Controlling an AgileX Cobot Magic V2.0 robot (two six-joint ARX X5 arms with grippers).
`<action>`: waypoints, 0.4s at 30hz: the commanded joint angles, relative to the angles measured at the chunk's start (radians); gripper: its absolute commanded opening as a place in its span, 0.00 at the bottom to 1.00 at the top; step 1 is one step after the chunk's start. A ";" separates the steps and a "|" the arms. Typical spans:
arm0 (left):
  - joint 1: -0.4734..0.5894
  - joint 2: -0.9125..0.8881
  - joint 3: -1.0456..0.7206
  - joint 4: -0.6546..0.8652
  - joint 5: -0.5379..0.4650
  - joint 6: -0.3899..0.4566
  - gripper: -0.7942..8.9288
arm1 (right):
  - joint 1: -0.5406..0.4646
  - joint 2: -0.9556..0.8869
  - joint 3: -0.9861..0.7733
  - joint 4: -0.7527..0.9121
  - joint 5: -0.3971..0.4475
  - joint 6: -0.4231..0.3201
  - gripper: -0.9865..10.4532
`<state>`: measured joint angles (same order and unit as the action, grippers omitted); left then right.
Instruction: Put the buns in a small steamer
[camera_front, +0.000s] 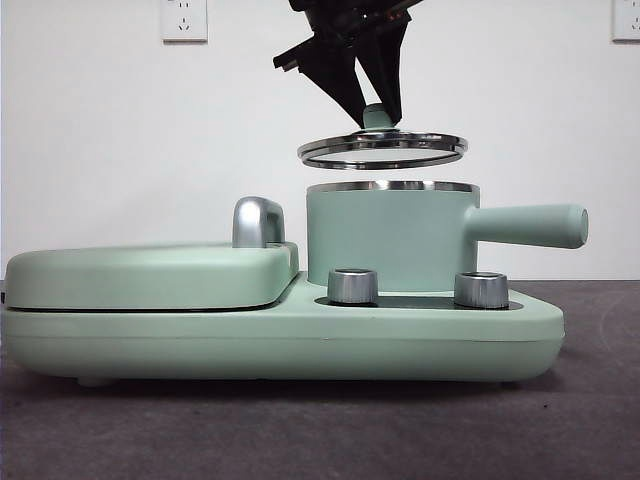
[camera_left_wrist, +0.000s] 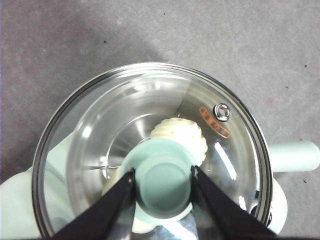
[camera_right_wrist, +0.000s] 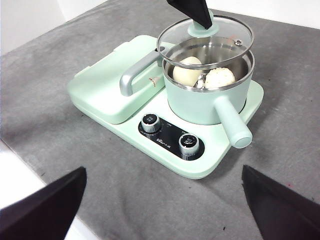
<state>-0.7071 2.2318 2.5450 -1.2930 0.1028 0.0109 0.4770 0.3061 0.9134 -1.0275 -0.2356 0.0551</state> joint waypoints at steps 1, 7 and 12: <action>-0.013 0.023 0.032 0.018 0.002 0.012 0.14 | 0.005 -0.001 0.008 0.010 -0.001 -0.011 0.52; -0.022 0.053 0.032 0.008 0.001 0.023 0.14 | 0.005 -0.001 0.008 0.010 -0.001 -0.010 0.52; -0.022 0.068 0.032 0.010 0.001 0.023 0.14 | 0.005 -0.001 0.008 0.010 -0.001 -0.010 0.52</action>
<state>-0.7193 2.2772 2.5446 -1.2984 0.1032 0.0189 0.4770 0.3061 0.9134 -1.0275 -0.2356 0.0551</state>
